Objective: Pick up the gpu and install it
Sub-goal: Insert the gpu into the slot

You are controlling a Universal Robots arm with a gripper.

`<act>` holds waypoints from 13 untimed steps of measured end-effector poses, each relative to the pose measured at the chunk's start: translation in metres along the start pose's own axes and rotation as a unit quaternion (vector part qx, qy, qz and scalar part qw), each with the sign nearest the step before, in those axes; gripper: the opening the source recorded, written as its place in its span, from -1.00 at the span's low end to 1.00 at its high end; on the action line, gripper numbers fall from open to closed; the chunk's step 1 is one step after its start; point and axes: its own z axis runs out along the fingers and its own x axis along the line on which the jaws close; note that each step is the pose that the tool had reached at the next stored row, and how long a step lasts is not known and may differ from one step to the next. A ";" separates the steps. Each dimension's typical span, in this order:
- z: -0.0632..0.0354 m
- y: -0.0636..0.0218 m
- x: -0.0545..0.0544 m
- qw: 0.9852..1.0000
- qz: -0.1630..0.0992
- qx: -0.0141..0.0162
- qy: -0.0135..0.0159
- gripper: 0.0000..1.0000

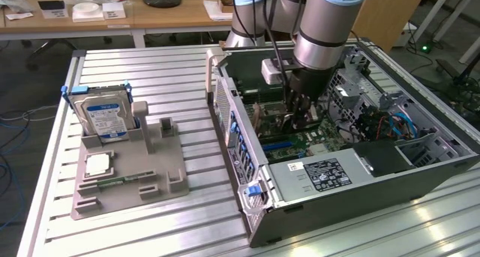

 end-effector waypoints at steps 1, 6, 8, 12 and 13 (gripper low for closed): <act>0.0014 0.0008 0.000 1.000 0.000 0.000 0.000 -0.44; 0.0096 0.0030 0.000 1.000 0.000 0.000 0.000 -0.44; 0.0113 0.0044 0.000 1.000 0.000 0.000 0.000 -0.44; 0.0167 0.0053 0.001 1.000 0.000 0.000 0.000 -0.44; 0.0174 0.0062 0.002 1.000 0.000 0.000 0.000 -0.44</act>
